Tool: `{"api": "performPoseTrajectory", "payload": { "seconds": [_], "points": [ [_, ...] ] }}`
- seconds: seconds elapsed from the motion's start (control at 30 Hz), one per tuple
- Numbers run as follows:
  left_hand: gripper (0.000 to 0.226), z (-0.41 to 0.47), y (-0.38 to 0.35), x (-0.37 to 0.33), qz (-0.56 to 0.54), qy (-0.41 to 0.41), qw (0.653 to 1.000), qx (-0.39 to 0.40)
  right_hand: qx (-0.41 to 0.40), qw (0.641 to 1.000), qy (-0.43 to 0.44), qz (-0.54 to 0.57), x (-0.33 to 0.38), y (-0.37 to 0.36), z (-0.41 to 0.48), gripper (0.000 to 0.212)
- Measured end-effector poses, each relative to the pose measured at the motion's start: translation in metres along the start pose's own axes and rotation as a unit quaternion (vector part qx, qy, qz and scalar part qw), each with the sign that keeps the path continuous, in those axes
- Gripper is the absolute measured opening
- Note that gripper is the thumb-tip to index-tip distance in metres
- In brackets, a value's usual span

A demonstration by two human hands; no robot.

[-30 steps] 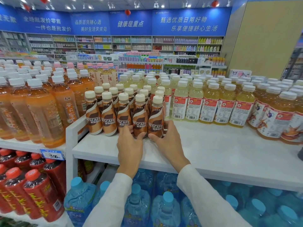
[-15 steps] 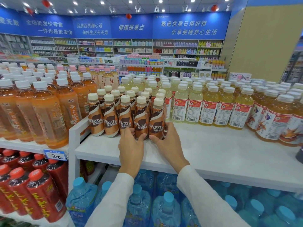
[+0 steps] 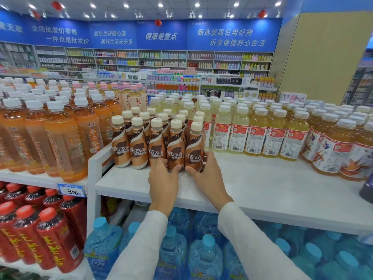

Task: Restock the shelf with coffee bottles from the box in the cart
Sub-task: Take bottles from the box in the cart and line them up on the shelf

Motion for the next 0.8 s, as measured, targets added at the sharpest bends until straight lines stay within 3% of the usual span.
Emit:
{"api": "performPoseTrajectory", "payload": {
  "seconds": [0.57,0.7,0.8],
  "points": [
    [0.035,-0.001,0.001,0.004,0.029,-0.015,0.999,0.022,0.009,0.999,-0.042,-0.03,0.002,0.001,-0.004,0.067],
    [0.031,-0.005,0.012,0.004,0.054,-0.047,0.997,0.039,0.005,0.995,-0.052,-0.086,0.002,0.01,-0.026,0.073],
    [0.034,-0.014,0.023,0.01,0.076,-0.05,0.994,0.06,0.009,0.991,-0.037,-0.128,0.004,0.02,-0.049,0.063]
  ]
}}
Point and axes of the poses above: each hand's wrist, its own z-axis towards the middle knuckle, its own y-axis out of the back of the hand, x = y × z, the point moved 3 cm from there along z, towards the middle knuckle, and after that the axes turned 1 degree about -z, right-handed, at the moved point
